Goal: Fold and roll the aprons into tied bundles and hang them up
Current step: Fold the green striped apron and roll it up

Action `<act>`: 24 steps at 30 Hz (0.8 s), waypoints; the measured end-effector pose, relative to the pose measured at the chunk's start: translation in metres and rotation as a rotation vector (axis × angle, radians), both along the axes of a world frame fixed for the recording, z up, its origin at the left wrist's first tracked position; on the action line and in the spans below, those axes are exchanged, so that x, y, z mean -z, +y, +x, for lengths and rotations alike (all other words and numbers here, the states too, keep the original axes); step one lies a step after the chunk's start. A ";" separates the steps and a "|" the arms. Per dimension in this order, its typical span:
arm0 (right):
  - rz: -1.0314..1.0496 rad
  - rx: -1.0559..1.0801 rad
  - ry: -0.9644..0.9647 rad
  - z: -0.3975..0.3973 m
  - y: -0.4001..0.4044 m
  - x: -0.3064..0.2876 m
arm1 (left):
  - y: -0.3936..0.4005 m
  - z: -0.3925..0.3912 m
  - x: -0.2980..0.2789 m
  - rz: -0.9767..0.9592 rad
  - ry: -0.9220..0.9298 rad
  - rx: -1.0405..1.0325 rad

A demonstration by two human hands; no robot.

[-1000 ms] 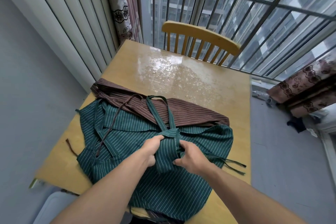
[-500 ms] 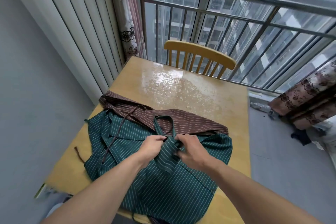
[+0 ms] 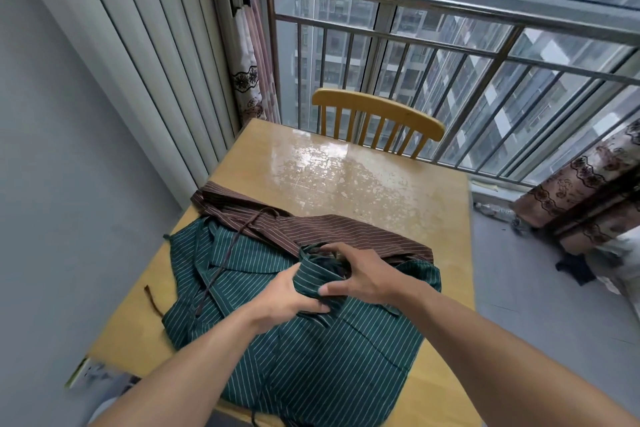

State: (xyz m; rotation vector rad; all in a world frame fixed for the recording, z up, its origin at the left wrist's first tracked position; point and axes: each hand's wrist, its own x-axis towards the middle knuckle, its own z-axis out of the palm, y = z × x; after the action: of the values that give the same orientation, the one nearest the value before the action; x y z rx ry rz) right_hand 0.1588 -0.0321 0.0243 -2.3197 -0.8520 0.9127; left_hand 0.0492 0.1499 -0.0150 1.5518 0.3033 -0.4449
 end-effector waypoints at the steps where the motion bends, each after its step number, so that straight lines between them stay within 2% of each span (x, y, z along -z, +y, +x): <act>1: -0.009 -0.012 0.029 0.001 -0.002 -0.003 | 0.000 0.000 -0.001 -0.022 0.006 0.007; 7: 0.015 -0.015 0.015 0.002 -0.004 -0.009 | -0.002 -0.001 -0.007 -0.225 0.128 0.019; 10: 0.072 0.078 0.034 0.001 -0.006 -0.003 | -0.008 0.000 -0.004 -0.386 0.124 -0.208; 13: 0.127 0.314 0.044 0.000 -0.005 0.001 | -0.019 0.002 0.000 -0.592 0.129 -0.421; 19: 0.152 0.487 0.275 0.002 -0.010 0.006 | -0.030 0.004 -0.003 -0.551 0.077 -0.408; 24: 0.268 0.673 0.402 -0.005 0.000 0.014 | -0.040 0.009 -0.001 -0.405 0.022 -0.545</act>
State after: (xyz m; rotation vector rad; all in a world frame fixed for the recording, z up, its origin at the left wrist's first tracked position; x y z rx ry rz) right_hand 0.1538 -0.0316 0.0106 -1.8877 -0.0063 0.8446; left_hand 0.0580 0.1102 -0.0136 1.0144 0.5944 -0.0832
